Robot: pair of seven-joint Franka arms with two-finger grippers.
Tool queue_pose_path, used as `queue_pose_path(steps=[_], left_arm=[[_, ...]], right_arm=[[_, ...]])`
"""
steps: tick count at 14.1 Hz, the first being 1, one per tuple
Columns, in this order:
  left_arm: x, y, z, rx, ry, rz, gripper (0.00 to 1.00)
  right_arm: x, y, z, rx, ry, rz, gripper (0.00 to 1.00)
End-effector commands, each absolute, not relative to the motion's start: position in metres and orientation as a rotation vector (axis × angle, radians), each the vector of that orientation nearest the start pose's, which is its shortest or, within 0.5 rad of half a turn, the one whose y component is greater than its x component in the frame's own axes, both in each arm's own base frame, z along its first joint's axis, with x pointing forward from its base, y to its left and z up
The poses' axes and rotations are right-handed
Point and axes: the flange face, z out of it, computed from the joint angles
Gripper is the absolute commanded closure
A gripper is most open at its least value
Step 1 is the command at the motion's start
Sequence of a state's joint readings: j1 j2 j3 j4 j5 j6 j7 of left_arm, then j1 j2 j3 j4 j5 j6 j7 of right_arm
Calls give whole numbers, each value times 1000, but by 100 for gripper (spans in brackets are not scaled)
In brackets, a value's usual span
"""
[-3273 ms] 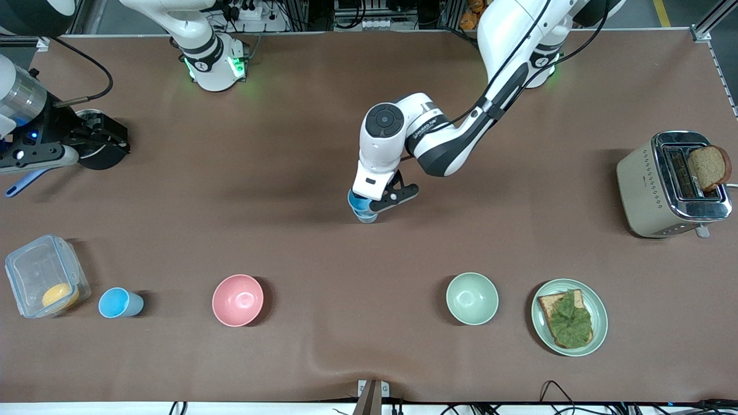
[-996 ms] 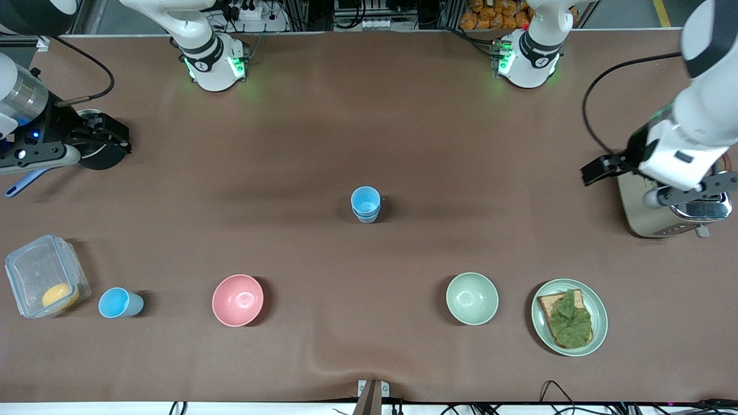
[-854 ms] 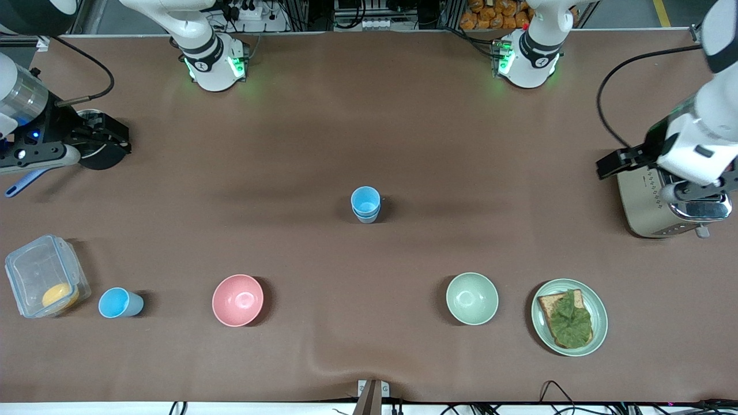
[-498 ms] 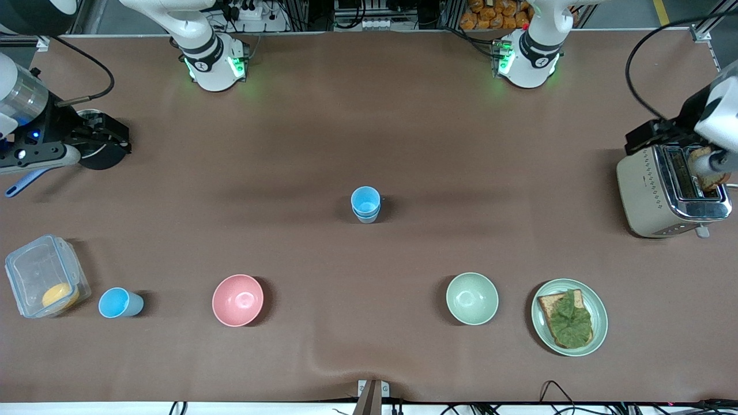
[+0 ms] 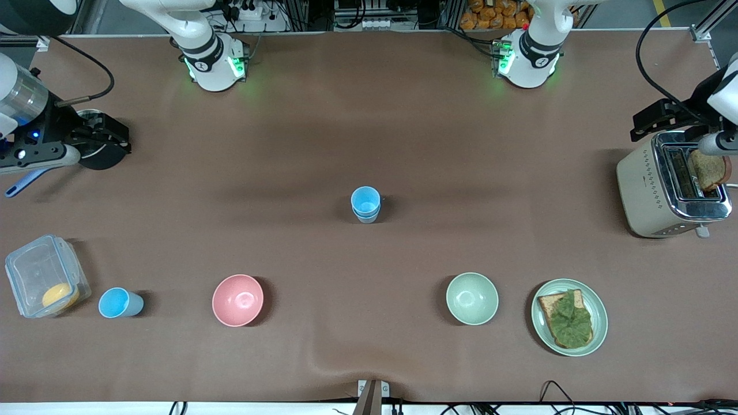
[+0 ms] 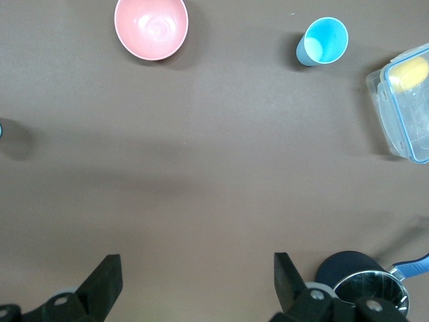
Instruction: Stack blue cups with both arms
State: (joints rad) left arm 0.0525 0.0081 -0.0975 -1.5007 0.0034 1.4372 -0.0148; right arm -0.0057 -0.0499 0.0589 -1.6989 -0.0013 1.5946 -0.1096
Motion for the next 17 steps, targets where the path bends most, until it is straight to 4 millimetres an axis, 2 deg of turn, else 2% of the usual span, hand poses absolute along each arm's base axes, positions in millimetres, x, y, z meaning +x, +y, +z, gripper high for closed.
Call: queue_pose_path(steps=[1,3,5,13,17], left_arm=[[536,-10,662,-3152,58,44,0],[537,-3,660,-3156,32,51,0],[537,-3,658,-3151,38,56,0],[538,-3,658,-3159,39,48,0],[539,7,658,-3164,11,48,0]], right_arm=[[536,29,596,-3118,-241,79,0],[536,29,598,-3120,-243,77,0],[537,26,599,-3119,-234,71,0],[536,34,601,-3119,-258,65,0],[536,34,601,-3119,-258,67,0]])
